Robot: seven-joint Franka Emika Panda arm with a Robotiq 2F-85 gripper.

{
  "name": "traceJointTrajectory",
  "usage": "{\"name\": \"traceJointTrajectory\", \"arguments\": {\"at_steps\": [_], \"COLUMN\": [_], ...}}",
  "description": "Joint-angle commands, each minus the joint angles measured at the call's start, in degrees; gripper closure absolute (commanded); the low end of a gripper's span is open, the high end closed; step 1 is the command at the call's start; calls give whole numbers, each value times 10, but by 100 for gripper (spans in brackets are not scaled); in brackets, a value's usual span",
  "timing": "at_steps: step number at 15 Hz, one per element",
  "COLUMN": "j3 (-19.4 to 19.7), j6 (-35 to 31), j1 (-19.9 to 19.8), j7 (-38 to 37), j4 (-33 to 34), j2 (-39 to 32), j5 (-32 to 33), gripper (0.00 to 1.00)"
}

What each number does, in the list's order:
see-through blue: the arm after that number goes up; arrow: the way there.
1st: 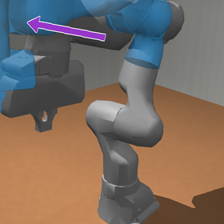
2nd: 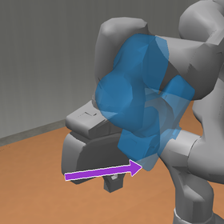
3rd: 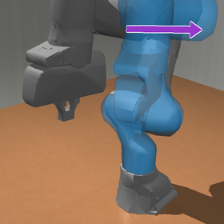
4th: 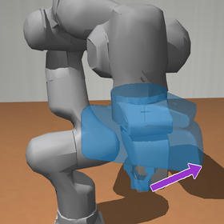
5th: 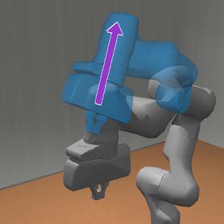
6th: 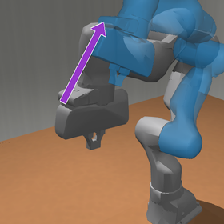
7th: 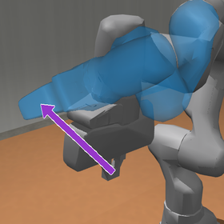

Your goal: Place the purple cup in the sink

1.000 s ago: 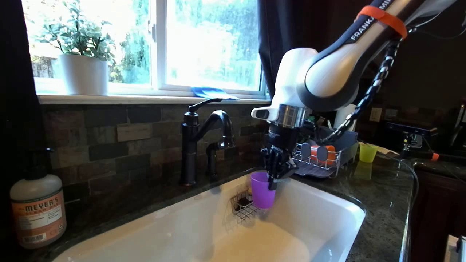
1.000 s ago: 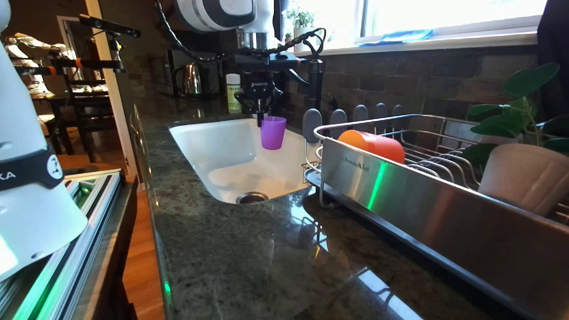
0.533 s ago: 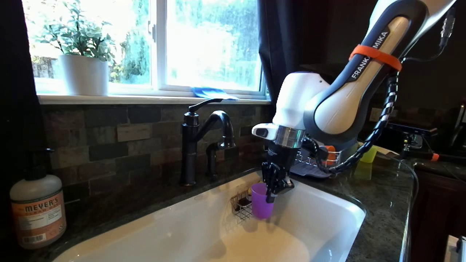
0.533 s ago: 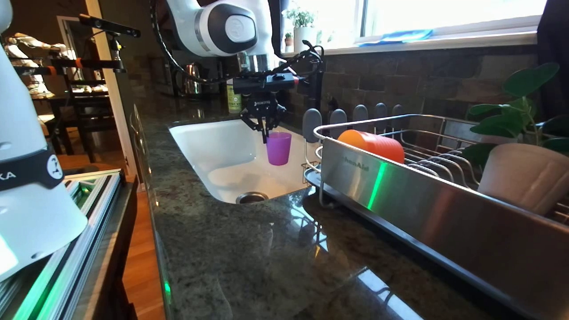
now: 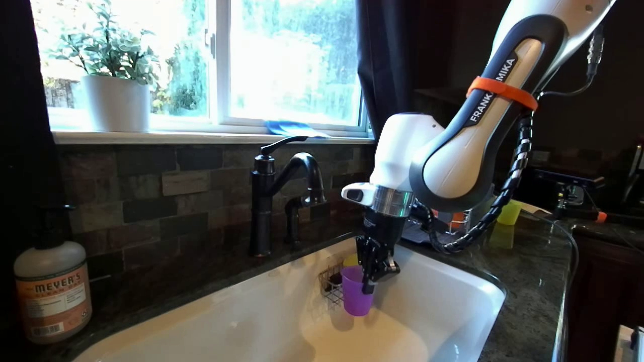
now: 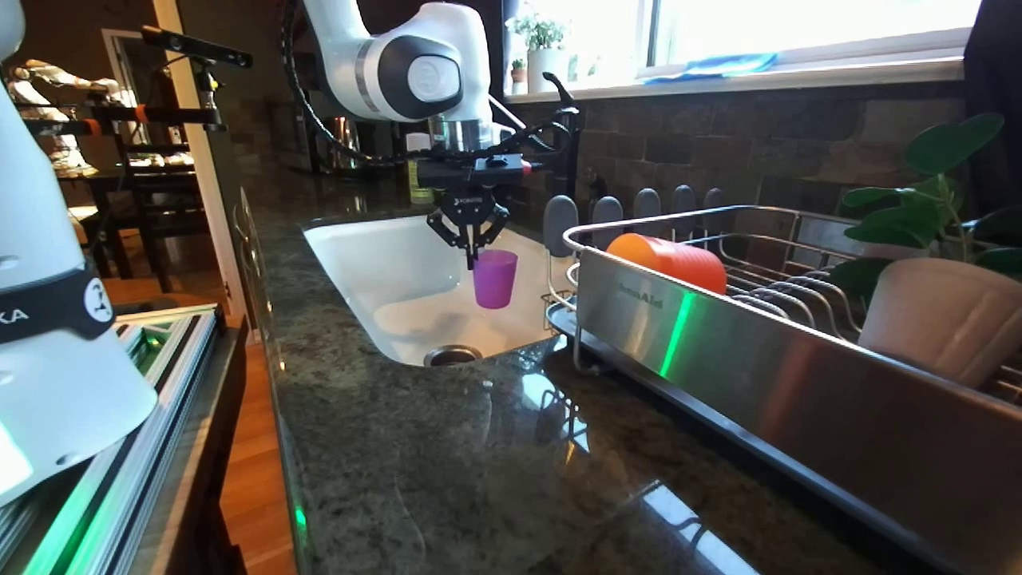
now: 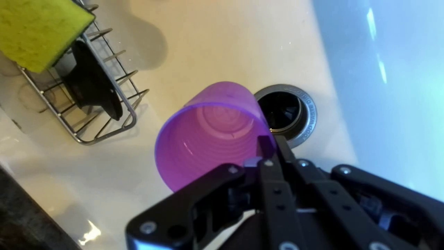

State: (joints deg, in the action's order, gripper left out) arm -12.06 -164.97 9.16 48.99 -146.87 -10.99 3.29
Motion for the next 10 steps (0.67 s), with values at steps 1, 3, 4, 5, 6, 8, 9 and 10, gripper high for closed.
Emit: {"name": "traceJointTrajectory", "arguments": {"at_steps": [1,3,4,5,6,8,9,10], "j3": [-6,-8,-5,5,35,64,64,64], "j6": [-46,-75,-92,-109,-113,-105,-100,-92], "j1": [-18,-25,-26,-20,4,29,28,27], "j7": [-42,-69,-85,-104,-136,-183,-200,-217], "j4": [6,5,5,9,12,25,29,35], "j2": [-56,-82,-98,-117,-127,-158,-171,-183], "j5": [2,7,14,28,51,78,85,90], "gripper": [99,99,99,99,99,99,99,99]}}
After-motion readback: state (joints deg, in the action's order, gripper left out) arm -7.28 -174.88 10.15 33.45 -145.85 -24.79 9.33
